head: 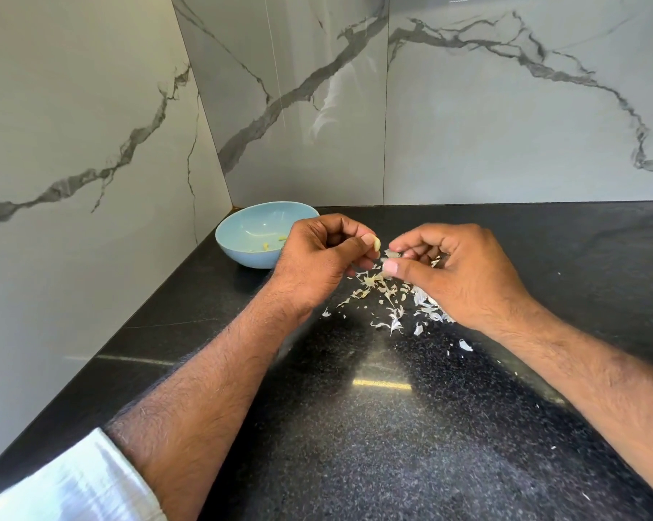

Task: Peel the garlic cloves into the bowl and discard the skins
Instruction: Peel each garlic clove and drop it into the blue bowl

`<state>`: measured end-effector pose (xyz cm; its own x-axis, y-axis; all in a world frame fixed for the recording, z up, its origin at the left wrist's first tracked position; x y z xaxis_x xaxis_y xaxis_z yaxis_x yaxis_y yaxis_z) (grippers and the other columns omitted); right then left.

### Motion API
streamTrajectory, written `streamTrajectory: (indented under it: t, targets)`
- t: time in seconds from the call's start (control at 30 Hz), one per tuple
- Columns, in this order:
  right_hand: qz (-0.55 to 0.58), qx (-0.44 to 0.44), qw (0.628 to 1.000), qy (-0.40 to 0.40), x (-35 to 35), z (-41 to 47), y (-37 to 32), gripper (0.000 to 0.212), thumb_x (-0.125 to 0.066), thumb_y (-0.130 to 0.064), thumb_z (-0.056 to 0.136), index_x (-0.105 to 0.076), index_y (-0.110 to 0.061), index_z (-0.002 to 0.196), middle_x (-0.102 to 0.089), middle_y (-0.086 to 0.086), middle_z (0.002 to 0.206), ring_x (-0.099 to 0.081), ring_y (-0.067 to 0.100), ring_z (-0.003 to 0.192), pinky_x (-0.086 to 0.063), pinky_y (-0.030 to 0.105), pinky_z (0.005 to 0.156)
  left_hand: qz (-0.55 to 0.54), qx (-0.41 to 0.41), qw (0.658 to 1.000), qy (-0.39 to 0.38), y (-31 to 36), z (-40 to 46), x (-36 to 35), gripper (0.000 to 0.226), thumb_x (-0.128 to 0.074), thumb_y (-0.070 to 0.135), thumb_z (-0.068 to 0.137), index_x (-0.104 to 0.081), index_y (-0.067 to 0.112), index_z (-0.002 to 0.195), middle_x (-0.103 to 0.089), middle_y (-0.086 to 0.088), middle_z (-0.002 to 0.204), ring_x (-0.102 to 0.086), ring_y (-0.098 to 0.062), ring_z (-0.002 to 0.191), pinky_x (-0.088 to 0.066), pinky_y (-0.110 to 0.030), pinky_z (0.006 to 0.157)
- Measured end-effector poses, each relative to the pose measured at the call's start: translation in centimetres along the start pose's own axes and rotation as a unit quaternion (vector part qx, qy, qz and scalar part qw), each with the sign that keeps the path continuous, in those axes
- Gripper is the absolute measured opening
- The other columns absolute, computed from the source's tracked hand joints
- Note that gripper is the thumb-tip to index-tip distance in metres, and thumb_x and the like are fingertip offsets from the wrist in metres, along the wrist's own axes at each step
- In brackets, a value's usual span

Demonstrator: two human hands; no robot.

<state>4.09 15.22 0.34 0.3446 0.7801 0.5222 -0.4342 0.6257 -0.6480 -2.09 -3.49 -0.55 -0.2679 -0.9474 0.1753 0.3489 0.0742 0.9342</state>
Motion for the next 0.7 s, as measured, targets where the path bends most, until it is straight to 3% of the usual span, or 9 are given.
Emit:
streamTrajectory:
  t: [0.07,0.13,0.2,0.33,0.5,0.7]
  targets:
    - [-0.027,0.006,1.000,0.014,0.0,0.1,0.0,0.017,-0.085,-0.040,0.085,-0.077,-0.027,0.076,-0.070,-0.010,0.063,-0.061,0.008,0.053,-0.050,0.026,0.048,-0.009,0.006,1.000,0.001,-0.1,0.0,-0.2,0.006,-0.069,0.005,0.101,-0.074,0.002,0.100,-0.079,-0.014,0.086,-0.074,-0.022,0.076,-0.056,-0.030,0.069]
    - [-0.038,-0.014,0.999,0.023,0.2,0.3,0.5,0.020,-0.090,-0.033,0.080,-0.074,-0.025,0.072,-0.068,-0.008,0.062,-0.058,0.004,0.053,-0.050,0.024,0.048,-0.023,0.014,1.000,0.008,-0.2,0.0,-0.2,0.007,-0.069,0.006,0.101,-0.074,0.003,0.098,-0.079,-0.014,0.086,-0.072,-0.021,0.075,-0.055,-0.031,0.069]
    - [-0.009,-0.029,0.999,0.019,0.3,0.3,0.6,0.023,-0.095,-0.027,0.073,-0.073,-0.025,0.080,-0.070,-0.007,0.072,-0.061,0.004,0.059,-0.053,0.020,0.055,-0.029,0.020,0.999,0.014,-0.3,0.0,-0.3,0.007,-0.070,0.007,0.101,-0.074,0.002,0.098,-0.079,-0.014,0.086,-0.071,-0.021,0.073,-0.055,-0.031,0.068]
    - [0.051,-0.021,0.998,0.000,-0.3,0.0,0.3,0.035,-0.093,-0.033,0.076,-0.080,-0.024,0.106,-0.076,-0.009,0.083,-0.072,0.009,0.071,-0.060,0.020,0.067,-0.015,0.020,1.000,0.012,-0.4,-0.1,-0.7,0.008,-0.072,0.010,0.100,-0.074,0.003,0.097,-0.077,-0.010,0.080,-0.070,-0.019,0.072,-0.054,-0.026,0.062]
    - [0.075,-0.021,0.997,0.020,-0.6,0.0,0.6,0.017,-0.087,-0.024,0.085,-0.082,-0.022,0.101,-0.078,-0.008,0.080,-0.075,0.010,0.070,-0.064,0.028,0.065,0.008,0.011,1.000,-0.002,-0.3,-0.4,-1.4,0.014,-0.073,0.015,0.101,-0.074,0.002,0.097,-0.077,-0.009,0.079,-0.069,-0.017,0.070,-0.052,-0.025,0.058]
    - [0.223,-0.094,0.970,-0.003,-0.5,0.3,1.4,0.015,-0.078,-0.006,0.091,-0.080,-0.008,0.106,-0.080,0.008,0.085,-0.079,0.027,0.076,-0.066,0.035,0.069,-0.011,0.027,1.000,0.004,0.0,0.0,-0.5,0.015,-0.069,0.016,0.104,-0.072,0.010,0.090,-0.077,-0.009,0.080,-0.069,-0.017,0.070,-0.049,-0.029,0.059]
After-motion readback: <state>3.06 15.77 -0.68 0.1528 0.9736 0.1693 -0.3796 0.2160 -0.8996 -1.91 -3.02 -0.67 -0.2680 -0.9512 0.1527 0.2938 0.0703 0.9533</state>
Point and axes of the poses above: each hand's wrist, its own z-axis towards the middle knuckle, its own x-axis out of the back of the hand, y = z × x, the point moved 5 cm from there along z, towards the middle knuckle
